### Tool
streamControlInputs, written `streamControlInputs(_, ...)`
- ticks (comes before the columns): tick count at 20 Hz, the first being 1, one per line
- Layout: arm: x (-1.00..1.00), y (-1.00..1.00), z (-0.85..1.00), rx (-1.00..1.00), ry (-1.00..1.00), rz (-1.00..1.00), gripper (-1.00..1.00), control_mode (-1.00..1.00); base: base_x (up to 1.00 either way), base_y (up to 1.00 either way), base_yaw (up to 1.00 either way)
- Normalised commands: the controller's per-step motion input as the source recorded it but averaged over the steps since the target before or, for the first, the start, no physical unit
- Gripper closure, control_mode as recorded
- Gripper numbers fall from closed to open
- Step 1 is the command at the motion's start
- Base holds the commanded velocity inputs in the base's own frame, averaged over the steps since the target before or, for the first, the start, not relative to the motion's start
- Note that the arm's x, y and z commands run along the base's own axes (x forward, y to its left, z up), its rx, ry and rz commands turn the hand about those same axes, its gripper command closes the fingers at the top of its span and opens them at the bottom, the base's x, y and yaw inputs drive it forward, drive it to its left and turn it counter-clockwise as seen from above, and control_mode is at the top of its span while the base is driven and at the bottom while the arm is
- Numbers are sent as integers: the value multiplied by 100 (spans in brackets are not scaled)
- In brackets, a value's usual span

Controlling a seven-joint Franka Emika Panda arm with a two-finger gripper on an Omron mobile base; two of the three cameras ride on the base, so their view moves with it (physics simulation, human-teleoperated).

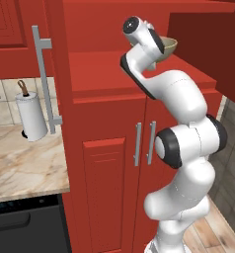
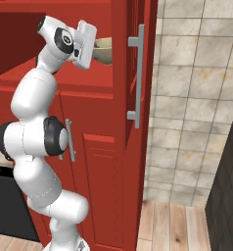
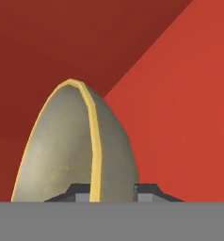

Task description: Retrieve the bowl from the cabinet, then place the raw meat into the bowl to avoid contamination.

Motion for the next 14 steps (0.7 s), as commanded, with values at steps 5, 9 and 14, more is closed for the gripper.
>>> streamControlInputs(5,0,0,-26,2,0,-5,100,-100,0,0,0)
streamControlInputs(9,0,0,-19,3,1,-6,100,-100,0,0,0)
streamControlInputs(14,-21,14,0,2,-2,-12,100,-100,0,0,0)
